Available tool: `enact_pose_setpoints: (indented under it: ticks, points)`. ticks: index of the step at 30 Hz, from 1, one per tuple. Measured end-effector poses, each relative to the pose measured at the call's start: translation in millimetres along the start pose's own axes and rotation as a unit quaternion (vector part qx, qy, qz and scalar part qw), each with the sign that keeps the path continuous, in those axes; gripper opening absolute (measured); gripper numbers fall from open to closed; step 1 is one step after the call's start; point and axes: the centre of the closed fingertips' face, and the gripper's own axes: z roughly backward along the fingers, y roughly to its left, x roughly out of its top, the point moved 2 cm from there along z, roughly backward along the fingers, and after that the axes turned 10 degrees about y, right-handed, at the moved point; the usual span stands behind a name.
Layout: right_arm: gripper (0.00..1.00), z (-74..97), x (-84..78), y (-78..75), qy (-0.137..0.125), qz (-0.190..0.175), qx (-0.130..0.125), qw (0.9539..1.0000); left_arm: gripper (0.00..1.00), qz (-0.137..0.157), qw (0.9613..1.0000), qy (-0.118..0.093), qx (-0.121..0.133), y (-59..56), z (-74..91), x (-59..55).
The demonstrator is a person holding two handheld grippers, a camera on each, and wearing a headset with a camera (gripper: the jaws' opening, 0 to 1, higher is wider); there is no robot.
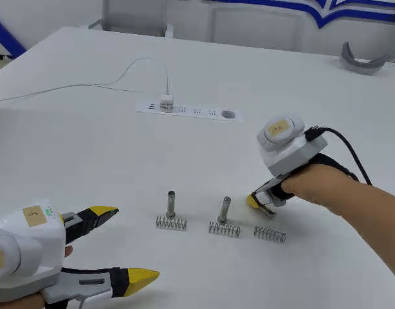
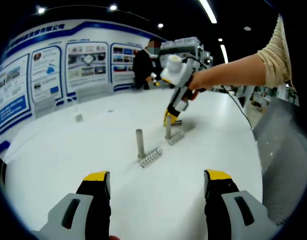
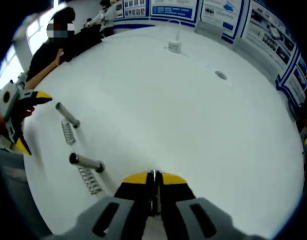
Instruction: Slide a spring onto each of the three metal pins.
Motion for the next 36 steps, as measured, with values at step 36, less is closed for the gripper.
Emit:
enact_pose_setpoints:
  ticks: [36]
  points:
    - [0.09,53.3,-15.6,7.2,-0.146,-0.035,-0.014,0.9885,0.78,-0.016,0.9997,-0.016,0.012,0.3,9.1,18.1]
